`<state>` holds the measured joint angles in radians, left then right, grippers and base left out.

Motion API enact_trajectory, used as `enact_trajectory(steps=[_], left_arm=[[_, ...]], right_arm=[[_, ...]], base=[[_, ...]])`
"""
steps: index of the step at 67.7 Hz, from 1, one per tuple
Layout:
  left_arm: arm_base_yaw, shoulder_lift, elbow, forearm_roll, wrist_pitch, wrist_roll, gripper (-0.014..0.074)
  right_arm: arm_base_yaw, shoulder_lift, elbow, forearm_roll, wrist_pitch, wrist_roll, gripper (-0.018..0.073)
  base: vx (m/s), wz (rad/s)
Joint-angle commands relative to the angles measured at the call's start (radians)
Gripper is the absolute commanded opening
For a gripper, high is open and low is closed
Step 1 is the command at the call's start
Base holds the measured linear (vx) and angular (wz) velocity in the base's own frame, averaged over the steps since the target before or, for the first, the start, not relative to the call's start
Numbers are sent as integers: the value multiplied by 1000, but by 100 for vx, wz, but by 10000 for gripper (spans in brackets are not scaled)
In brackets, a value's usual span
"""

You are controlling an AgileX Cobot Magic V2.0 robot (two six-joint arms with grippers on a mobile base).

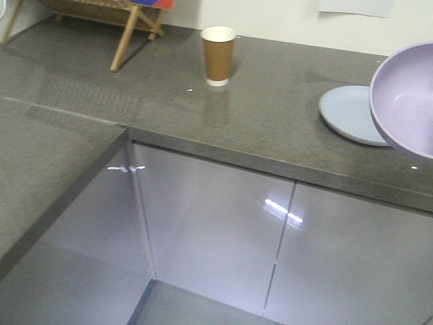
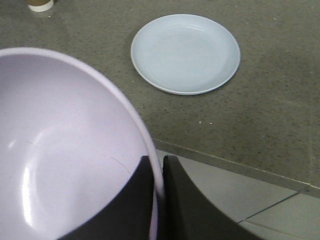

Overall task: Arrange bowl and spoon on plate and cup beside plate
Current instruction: 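Drive the base, holding spoon and bowl, toward the pale blue plate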

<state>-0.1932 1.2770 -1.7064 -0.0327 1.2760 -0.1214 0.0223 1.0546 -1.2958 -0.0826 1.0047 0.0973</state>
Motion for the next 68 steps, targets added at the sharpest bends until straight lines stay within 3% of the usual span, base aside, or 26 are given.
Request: enact_trajectory(steps=[1, 68], left_arm=[[0, -26, -32, -9, -25, 1, -6], [0, -26, -32, -9, -25, 1, -6]], right_arm=[[-7, -14, -30, -10, -67, -7, -11], [-7, -14, -30, -10, -67, -7, -11]], base=[[11, -44], [10, -36]])
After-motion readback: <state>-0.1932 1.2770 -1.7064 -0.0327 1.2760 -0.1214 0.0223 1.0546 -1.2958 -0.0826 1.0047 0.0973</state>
